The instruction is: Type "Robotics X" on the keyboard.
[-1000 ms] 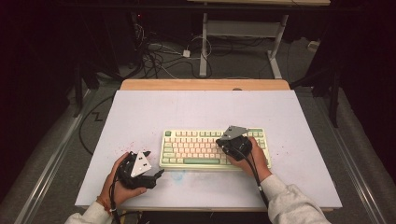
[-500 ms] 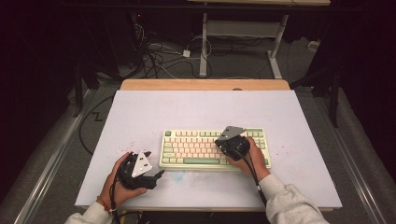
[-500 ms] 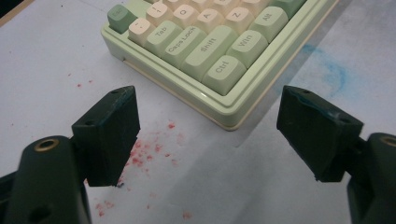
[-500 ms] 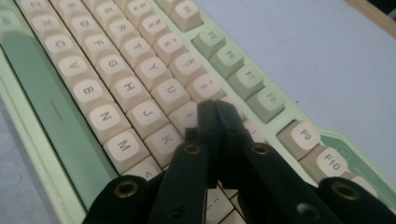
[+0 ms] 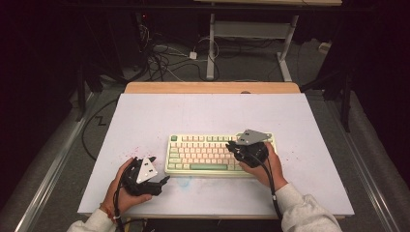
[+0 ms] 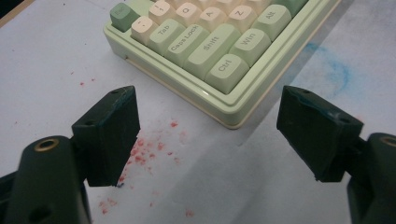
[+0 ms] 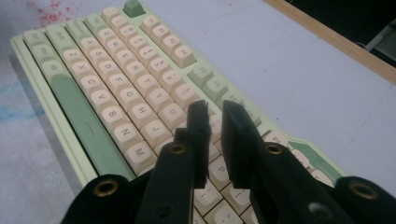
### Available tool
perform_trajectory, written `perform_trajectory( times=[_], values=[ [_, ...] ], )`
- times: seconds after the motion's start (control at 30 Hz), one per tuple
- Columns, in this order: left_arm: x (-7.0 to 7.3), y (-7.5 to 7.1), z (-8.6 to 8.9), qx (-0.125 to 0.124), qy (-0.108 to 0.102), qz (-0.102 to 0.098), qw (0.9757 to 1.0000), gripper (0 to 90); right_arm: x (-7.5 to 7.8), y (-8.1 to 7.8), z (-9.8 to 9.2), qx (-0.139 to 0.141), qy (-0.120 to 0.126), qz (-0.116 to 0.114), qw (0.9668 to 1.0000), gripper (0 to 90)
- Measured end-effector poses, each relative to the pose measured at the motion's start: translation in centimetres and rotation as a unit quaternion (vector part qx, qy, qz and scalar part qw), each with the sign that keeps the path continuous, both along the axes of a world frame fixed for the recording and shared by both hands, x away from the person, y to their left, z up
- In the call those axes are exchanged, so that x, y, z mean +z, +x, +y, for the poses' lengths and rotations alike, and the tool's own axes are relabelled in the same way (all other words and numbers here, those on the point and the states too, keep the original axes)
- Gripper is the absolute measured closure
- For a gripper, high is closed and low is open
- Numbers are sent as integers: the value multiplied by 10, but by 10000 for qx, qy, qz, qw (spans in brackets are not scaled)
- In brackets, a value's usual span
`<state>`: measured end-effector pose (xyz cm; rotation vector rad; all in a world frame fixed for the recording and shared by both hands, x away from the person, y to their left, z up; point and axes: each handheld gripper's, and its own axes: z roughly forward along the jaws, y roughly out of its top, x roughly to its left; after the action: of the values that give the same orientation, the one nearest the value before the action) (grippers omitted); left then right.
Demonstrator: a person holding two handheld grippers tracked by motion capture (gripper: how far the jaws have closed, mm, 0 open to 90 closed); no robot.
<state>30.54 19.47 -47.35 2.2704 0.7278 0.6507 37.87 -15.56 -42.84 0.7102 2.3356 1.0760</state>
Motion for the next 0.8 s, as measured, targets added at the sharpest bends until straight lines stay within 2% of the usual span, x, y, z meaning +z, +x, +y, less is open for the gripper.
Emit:
perform_trajectory(
  times=[0.23, 0.33, 0.43, 0.57, 0.7, 0.8],
  values=[
    [1, 0, 0, -17, -13, 66, 10000, 200, 5, -8, -2, -49, 134, -166, 9998, 564],
    [1, 1, 0, -21, -2, 33, 10000, 200, 7, -11, -3, -63, 129, -222, 9997, 448],
    [1, 1, 0, -13, -8, 28, 10000, 200, 9, -15, -8, -125, 239, -323, 9991, 367],
    [2, 1, 1, 8, -78, 51, 10000, 200, 11, -21, -12, -306, 183, -481, 9982, 310],
    [4, 1, 1, 14, -218, 73, 9997, 202, 13, -29, -18, -276, 224, -561, 9978, 291],
    [6, 1, 2, 30, -297, 97, 9995, 252, 14, -36, -22, -314, 258, -657, 9970, 277]
  ],
)
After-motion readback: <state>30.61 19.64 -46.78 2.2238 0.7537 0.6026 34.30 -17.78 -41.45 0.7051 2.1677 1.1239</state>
